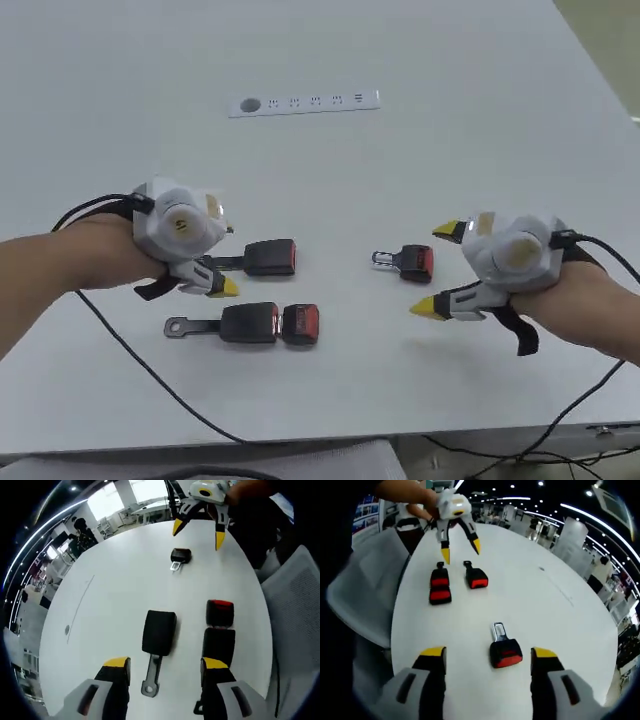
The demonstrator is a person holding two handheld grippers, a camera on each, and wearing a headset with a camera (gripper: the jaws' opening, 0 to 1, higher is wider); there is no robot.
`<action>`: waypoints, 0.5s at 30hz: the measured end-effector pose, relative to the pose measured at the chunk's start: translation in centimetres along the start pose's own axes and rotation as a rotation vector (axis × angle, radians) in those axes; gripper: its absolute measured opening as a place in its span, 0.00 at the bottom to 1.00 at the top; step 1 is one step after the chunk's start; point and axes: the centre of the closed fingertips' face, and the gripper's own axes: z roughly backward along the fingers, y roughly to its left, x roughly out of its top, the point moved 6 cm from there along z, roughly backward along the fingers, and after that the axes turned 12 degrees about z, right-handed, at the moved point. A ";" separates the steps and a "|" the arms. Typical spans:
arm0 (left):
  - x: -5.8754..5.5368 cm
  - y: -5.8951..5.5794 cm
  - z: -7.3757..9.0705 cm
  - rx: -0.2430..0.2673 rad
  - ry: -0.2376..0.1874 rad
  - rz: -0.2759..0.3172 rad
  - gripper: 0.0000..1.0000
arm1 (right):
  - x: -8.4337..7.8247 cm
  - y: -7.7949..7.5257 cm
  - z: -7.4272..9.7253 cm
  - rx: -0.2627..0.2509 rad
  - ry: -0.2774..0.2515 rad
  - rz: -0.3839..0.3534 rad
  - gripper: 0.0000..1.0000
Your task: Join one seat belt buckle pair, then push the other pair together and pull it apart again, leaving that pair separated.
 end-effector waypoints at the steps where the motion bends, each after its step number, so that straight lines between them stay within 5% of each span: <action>1: -0.6 -0.4 0.7 0.006 -0.011 0.026 0.61 | 0.1 0.3 0.4 -0.003 -0.002 -0.002 0.71; 5: -2.2 -1.1 3.1 0.089 -0.075 0.102 0.75 | -0.2 1.5 1.5 -0.017 -0.016 -0.028 0.76; 9: -4.2 -2.6 4.7 0.096 -0.110 0.174 0.82 | -0.9 2.5 2.7 -0.032 -0.018 -0.106 0.80; 15: -5.9 -3.6 6.3 0.127 -0.180 0.298 0.91 | -1.3 3.7 4.5 -0.032 -0.030 -0.120 0.89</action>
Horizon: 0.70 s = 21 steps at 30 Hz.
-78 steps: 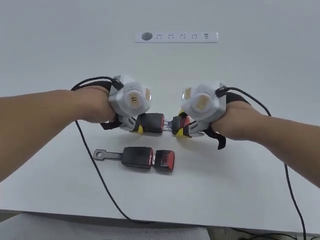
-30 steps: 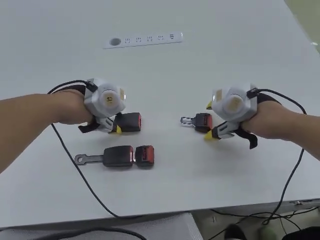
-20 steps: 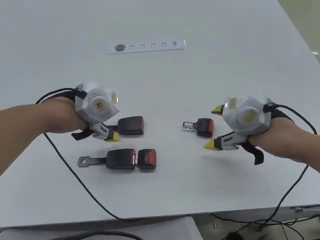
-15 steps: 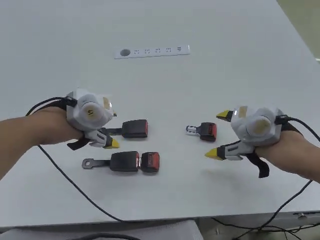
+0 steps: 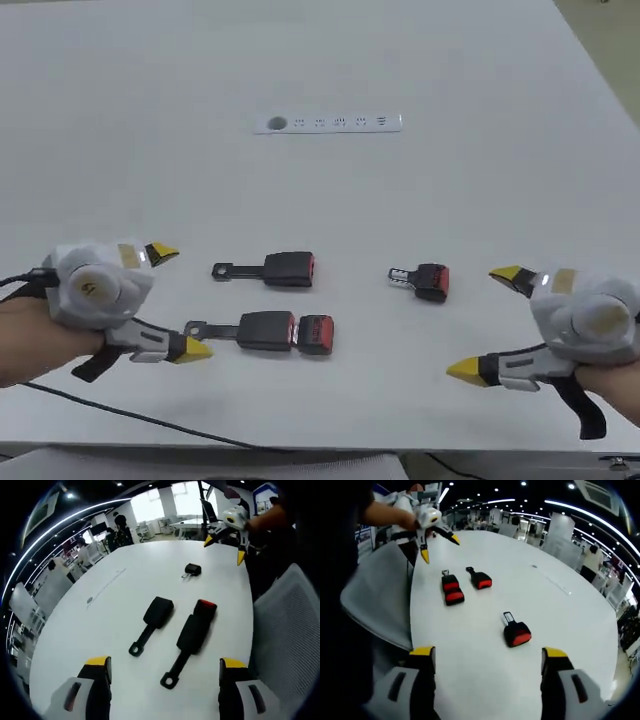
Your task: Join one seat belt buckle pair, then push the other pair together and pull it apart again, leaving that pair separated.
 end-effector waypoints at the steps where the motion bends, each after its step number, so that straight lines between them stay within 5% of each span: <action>1: -0.3 -0.1 0.4 0.002 -0.005 0.006 0.93 | 0.0 0.1 0.3 0.000 -0.007 -0.007 0.91; 7: -2.1 -0.3 1.8 0.029 -0.049 0.101 1.00 | -0.1 0.8 1.4 -0.023 -0.020 -0.040 0.98; 10: -2.7 -0.5 2.1 0.038 -0.050 0.100 1.00 | -0.2 1.0 1.3 -0.011 -0.027 -0.062 1.00; 12: -2.9 -0.5 2.3 0.042 -0.054 0.110 1.00 | 0.0 1.3 1.1 -0.006 -0.042 -0.096 1.00; 21: -2.8 -0.3 2.8 0.054 -0.078 0.144 1.00 | 1.7 1.1 0.3 0.004 -0.042 -0.026 1.00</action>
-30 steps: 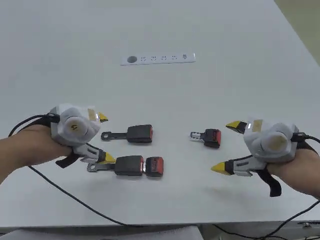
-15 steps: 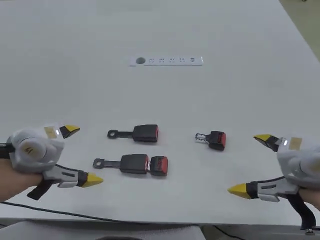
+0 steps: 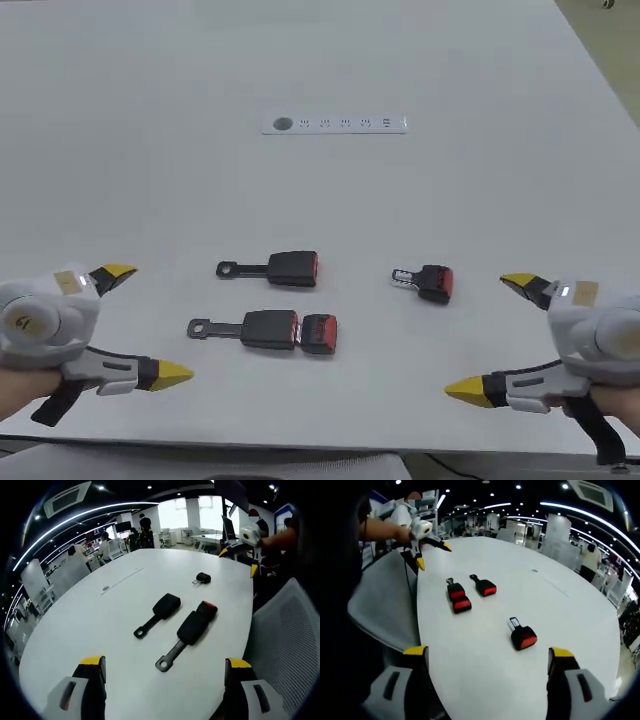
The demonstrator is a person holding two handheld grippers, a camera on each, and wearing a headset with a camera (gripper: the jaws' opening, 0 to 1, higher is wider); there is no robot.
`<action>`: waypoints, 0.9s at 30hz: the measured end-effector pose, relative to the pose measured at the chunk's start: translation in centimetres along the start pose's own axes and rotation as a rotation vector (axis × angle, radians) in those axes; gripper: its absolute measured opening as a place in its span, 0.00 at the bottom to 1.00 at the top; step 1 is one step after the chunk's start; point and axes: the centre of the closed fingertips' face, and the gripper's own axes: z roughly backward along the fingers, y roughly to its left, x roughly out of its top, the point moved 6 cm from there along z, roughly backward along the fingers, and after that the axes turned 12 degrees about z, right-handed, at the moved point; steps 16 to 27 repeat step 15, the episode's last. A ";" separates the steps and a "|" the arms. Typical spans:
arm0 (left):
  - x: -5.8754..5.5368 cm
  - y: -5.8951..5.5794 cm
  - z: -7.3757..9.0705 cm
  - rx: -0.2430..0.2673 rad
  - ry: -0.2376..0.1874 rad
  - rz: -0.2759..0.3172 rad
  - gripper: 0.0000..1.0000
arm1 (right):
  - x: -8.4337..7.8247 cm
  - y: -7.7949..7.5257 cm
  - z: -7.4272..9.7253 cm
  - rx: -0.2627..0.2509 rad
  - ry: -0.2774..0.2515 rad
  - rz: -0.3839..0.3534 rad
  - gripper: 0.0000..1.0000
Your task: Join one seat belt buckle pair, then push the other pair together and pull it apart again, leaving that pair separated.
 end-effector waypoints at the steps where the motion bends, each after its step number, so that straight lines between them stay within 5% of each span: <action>1: 0.0 0.0 0.0 -0.001 0.000 -0.001 1.00 | 0.1 -0.1 0.1 -0.001 -0.001 -0.001 1.00; 5: 0.0 -0.2 0.0 -0.004 0.006 -0.008 1.00 | 0.2 -0.7 0.3 -0.052 0.018 -0.003 1.00; 27: -0.1 -0.3 0.6 0.020 -0.011 0.001 1.00 | 0.5 -0.4 0.1 -0.054 -0.008 -0.046 1.00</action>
